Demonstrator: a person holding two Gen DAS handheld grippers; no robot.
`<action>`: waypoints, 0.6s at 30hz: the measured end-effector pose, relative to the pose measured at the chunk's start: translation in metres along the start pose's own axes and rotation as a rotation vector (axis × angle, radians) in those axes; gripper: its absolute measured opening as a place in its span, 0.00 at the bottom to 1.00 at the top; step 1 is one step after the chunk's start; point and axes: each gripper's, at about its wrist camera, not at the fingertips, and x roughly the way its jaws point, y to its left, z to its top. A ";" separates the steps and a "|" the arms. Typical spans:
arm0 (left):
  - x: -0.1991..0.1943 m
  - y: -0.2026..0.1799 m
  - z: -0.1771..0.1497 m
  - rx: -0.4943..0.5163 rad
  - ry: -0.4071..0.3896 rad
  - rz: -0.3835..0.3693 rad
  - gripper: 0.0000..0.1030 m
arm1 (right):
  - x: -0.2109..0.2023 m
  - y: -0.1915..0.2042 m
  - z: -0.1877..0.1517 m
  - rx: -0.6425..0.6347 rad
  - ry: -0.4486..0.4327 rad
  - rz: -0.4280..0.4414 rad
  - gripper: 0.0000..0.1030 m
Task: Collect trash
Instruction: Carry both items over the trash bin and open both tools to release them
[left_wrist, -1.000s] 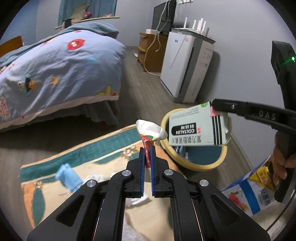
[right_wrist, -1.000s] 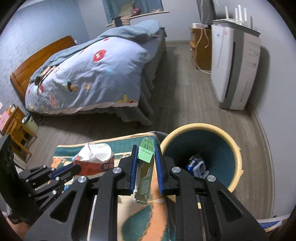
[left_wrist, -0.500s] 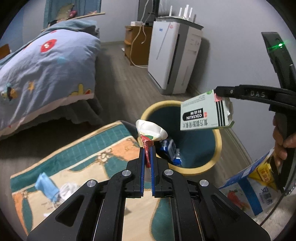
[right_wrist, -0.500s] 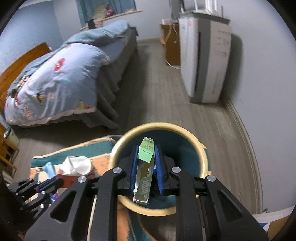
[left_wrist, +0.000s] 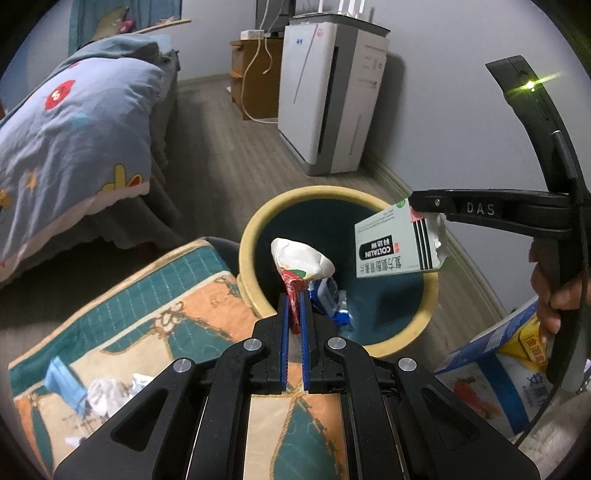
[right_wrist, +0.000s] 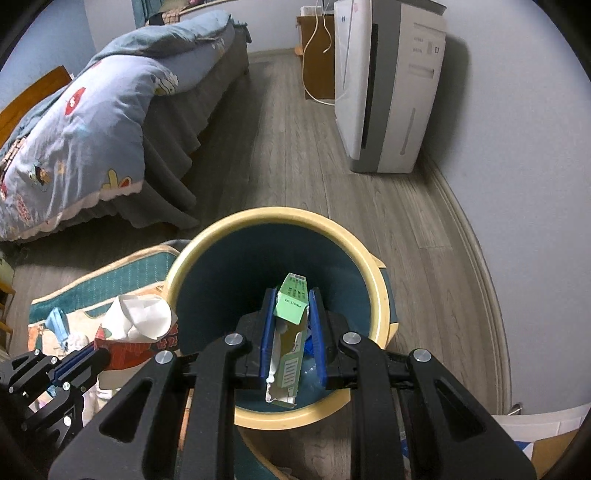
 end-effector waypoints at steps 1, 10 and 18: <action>0.002 -0.001 0.000 0.001 0.003 0.001 0.06 | 0.001 0.000 0.000 -0.001 0.001 -0.005 0.17; 0.021 -0.008 -0.004 0.045 0.016 0.011 0.06 | 0.011 -0.001 0.000 0.008 0.025 -0.003 0.19; 0.025 -0.004 -0.006 0.032 0.035 0.027 0.15 | 0.011 0.000 0.001 0.009 0.023 -0.018 0.21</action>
